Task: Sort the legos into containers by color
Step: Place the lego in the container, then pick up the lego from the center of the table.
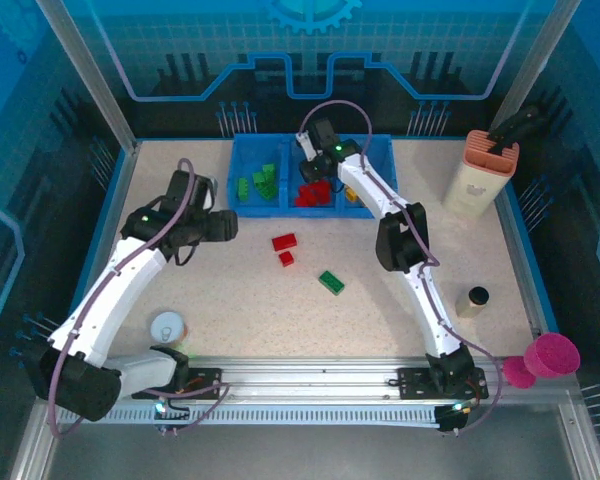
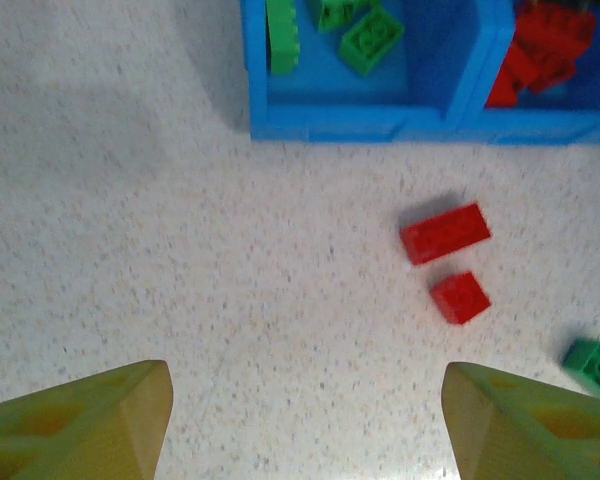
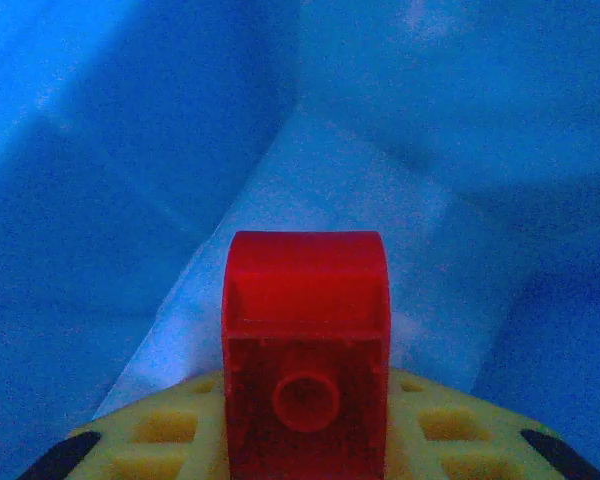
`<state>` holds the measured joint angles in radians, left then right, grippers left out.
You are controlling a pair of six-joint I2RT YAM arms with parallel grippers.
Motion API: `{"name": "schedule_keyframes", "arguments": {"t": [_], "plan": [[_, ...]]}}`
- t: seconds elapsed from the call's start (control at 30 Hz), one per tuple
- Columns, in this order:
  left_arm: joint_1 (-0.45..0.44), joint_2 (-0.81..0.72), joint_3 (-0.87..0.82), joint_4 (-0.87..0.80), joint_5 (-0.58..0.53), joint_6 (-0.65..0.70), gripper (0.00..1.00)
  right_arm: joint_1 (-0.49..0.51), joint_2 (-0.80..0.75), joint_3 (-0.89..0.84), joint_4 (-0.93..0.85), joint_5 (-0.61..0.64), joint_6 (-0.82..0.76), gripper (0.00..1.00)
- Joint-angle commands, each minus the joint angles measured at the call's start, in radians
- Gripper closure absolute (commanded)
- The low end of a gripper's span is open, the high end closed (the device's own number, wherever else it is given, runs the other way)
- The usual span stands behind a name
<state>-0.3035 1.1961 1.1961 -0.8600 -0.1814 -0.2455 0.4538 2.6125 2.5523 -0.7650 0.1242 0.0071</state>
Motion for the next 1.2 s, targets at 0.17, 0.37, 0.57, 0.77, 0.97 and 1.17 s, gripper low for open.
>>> {"name": "schedule_keyframes", "arguments": {"t": [0.17,0.37,0.57,0.77,0.97,1.17], "plan": [[-0.110,0.001,-0.082,-0.063,0.000,-0.088,0.27,-0.014,0.021,0.030,0.002,0.006,-0.005,0.62],[-0.226,0.035,-0.064,-0.075,-0.070,-0.133,0.27,-0.015,-0.005,0.025,0.015,-0.004,0.003,0.52],[-0.374,0.100,-0.080,0.017,-0.071,-0.251,0.28,-0.008,-0.093,-0.029,0.036,-0.041,0.003,0.50],[-0.527,0.276,-0.029,0.143,-0.046,-0.138,0.28,0.012,-0.280,-0.226,0.110,-0.118,-0.025,0.49],[-0.603,0.452,0.037,0.258,0.020,0.055,0.25,0.011,-0.553,-0.515,0.183,-0.137,-0.046,0.41],[-0.635,0.627,0.178,0.250,-0.010,0.187,0.22,-0.005,-0.786,-0.773,0.208,-0.101,-0.060,0.35]]}}
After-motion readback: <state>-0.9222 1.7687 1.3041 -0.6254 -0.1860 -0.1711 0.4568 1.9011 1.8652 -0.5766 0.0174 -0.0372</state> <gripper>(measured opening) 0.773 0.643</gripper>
